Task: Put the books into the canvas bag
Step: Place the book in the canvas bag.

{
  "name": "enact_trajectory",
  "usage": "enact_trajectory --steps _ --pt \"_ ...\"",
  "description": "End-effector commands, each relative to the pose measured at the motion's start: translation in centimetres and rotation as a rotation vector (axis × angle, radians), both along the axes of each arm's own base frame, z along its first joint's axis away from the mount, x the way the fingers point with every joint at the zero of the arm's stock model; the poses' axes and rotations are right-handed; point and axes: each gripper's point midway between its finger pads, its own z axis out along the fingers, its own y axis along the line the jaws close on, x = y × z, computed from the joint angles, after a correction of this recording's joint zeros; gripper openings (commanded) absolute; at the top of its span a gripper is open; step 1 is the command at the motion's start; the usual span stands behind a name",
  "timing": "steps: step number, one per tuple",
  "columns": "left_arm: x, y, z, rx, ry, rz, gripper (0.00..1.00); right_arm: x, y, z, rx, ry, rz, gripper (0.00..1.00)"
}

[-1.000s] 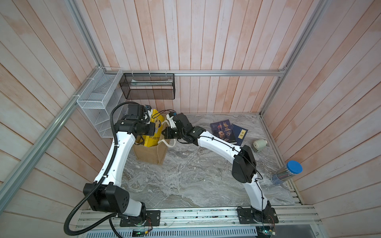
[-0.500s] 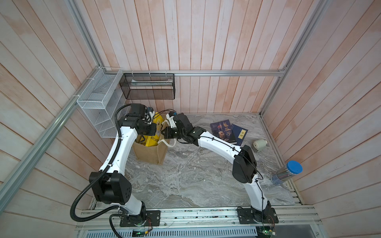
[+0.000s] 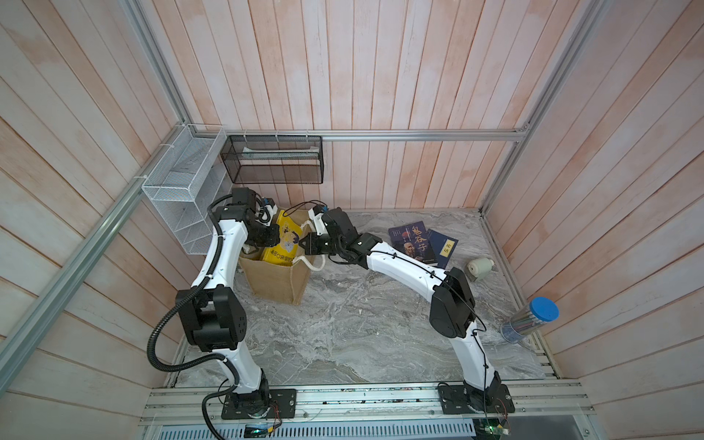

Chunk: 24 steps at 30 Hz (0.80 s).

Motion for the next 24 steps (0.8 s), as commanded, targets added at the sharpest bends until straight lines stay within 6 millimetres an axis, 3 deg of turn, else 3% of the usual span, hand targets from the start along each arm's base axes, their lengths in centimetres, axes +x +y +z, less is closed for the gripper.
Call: enact_trajectory --steps 1,5,11,21,24 --pt "1.0 -0.3 1.5 0.017 -0.077 -0.026 0.1 -0.4 0.5 3.7 0.084 -0.065 0.042 0.0" --pt "1.1 0.2 1.7 0.04 -0.091 -0.008 0.26 -0.5 0.6 3.6 0.082 -0.061 0.047 0.0" --pt "1.2 1.2 3.1 0.084 -0.127 0.047 0.4 -0.5 0.4 4.0 0.08 -0.069 0.041 0.0" --pt "0.0 1.6 10.3 0.086 -0.319 0.104 0.48 -0.4 0.0 5.0 0.069 -0.074 0.026 0.0" --pt "-0.8 1.4 11.8 0.071 -0.356 0.107 0.49 -0.5 -0.1 5.3 0.067 -0.071 0.024 0.06"
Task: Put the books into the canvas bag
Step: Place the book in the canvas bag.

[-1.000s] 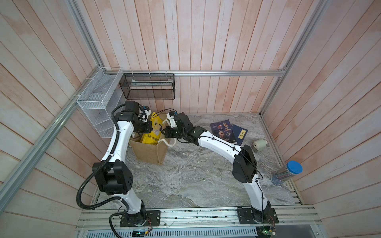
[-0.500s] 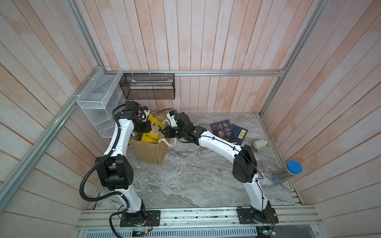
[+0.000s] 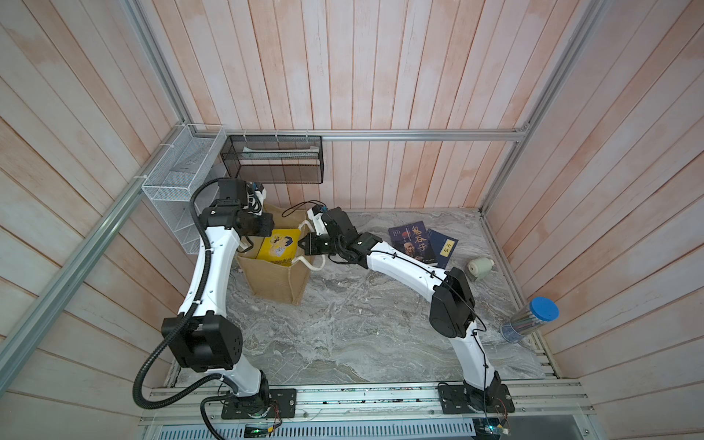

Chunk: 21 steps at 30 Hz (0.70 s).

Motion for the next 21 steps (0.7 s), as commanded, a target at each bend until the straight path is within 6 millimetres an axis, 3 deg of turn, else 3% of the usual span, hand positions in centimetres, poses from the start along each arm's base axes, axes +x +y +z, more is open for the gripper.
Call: enact_trajectory --steps 1,11,21 --pt "-0.6 -0.4 3.4 -0.015 -0.097 0.003 0.5 -0.3 -0.2 5.4 0.072 -0.074 0.01 0.08" --pt "-2.8 -2.0 5.7 -0.097 -0.153 -0.026 0.5 -0.5 -1.4 7.3 0.057 -0.107 -0.014 0.23" --pt "-4.4 -8.3 5.8 -0.238 -0.168 -0.136 0.5 0.2 -4.9 8.4 0.015 -0.146 -0.078 0.36"
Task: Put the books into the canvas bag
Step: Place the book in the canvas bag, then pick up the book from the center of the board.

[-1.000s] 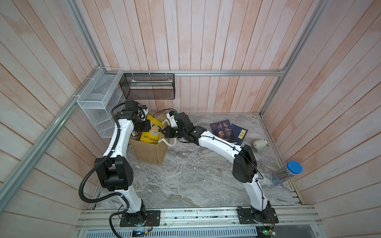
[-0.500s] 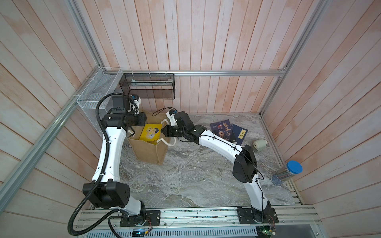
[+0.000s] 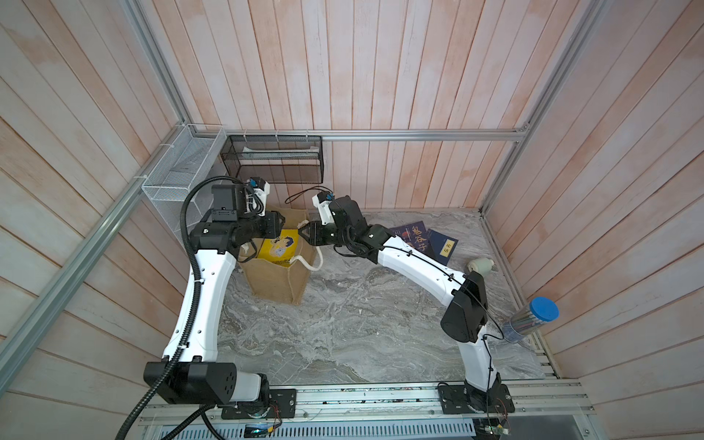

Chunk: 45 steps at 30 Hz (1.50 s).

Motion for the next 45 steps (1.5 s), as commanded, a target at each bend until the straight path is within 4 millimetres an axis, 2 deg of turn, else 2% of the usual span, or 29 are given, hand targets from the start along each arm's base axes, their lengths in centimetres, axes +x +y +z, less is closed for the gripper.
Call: enact_trajectory --steps 1,5,10,14,18,22,28,31,34,37,41,45 --pt "-0.5 -2.8 1.0 -0.079 -0.029 -0.049 0.5 0.6 -2.8 1.9 -0.006 -0.041 -0.052 0.36" --pt "-1.0 -5.9 1.1 -0.119 -0.037 -0.093 0.5 1.2 -5.6 1.8 -0.008 -0.047 -0.1 0.38" --pt "-1.5 -9.9 0.7 -0.165 -0.042 -0.149 0.5 2.3 -10.5 1.2 -0.008 -0.044 -0.185 0.4" --pt "-1.6 -13.2 -0.6 -0.183 -0.035 -0.189 0.5 3.2 -14.9 -0.8 -0.038 -0.019 -0.255 0.41" --pt "-1.8 -17.0 -3.0 -0.188 0.0 -0.235 0.5 3.8 -19.9 -3.3 -0.072 0.01 -0.334 0.42" --pt "-2.1 -21.1 -5.6 -0.186 0.043 -0.292 0.5 4.6 -25.8 -6.3 -0.12 0.046 -0.436 0.43" --pt "-2.3 -26.1 -9.6 -0.205 0.101 -0.341 0.5 5.2 -34.5 -10.6 -0.172 0.103 -0.592 0.45" --pt "-2.2 -28.2 -11.7 -0.239 0.133 -0.357 0.5 5.4 -38.2 -12.7 -0.213 0.135 -0.658 0.46" --pt "-1.9 -29.8 -13.8 -0.279 0.174 -0.362 0.5 5.6 -41.0 -14.7 -0.254 0.162 -0.71 0.49" --pt "-1.4 -30.9 -15.5 -0.306 0.209 -0.361 0.5 6.1 -42.9 -16.7 -0.282 0.196 -0.743 0.51" --pt "-0.9 -31.9 -17.6 -0.331 0.243 -0.347 0.5 7.3 -45.0 -19.2 -0.309 0.245 -0.778 0.54" --pt "0.2 -32.7 -20.0 -0.343 0.283 -0.312 0.5 8.9 -46.1 -21.0 -0.342 0.277 -0.777 0.55"
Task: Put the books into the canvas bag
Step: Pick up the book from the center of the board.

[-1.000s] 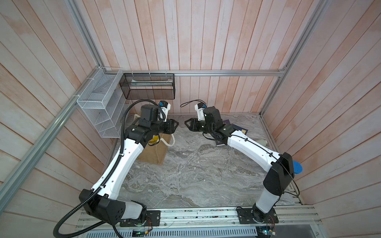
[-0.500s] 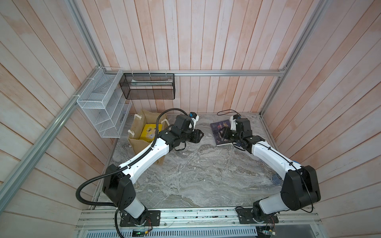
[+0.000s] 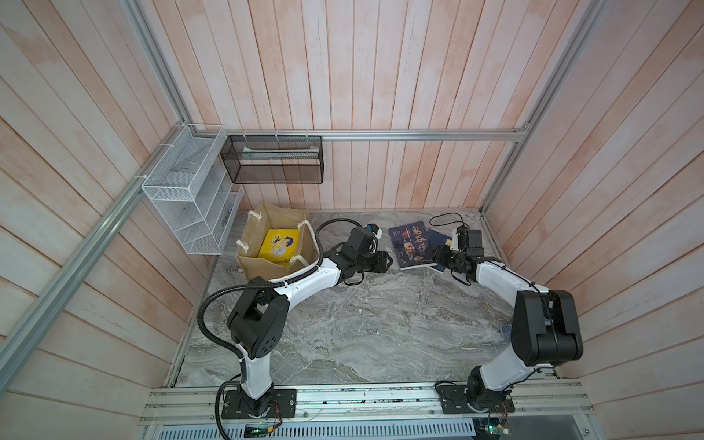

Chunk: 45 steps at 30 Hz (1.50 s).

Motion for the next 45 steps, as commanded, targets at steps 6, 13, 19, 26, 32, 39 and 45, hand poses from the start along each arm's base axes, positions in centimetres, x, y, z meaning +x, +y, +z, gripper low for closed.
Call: enact_trajectory --steps 6,13,19,26,32,39,45 --pt "3.1 -3.0 -3.7 -0.05 0.073 0.054 0.49 4.1 -0.7 -2.2 -0.029 0.042 0.045 0.55" --pt "6.1 -4.8 -6.2 -0.088 0.136 0.124 0.49 6.3 -0.1 -4.2 -0.011 0.072 0.084 0.55" --pt "7.6 -4.9 -8.9 -0.086 0.215 0.197 0.51 6.2 0.4 -5.5 0.005 0.102 0.107 0.54" --pt "7.9 -5.7 -10.5 -0.181 0.295 0.197 0.52 4.5 1.1 -7.0 0.041 0.131 0.125 0.5" --pt "7.8 -7.0 -11.2 -0.266 0.368 0.188 0.52 3.2 2.6 -7.4 0.072 0.151 0.162 0.4" --pt "7.2 -7.6 -10.5 -0.357 0.425 0.185 0.52 1.3 5.6 -7.5 0.083 0.182 0.233 0.27" --pt "5.6 -6.3 -8.5 -0.398 0.409 0.177 0.49 -0.7 8.0 -7.1 0.091 0.195 0.284 0.23"
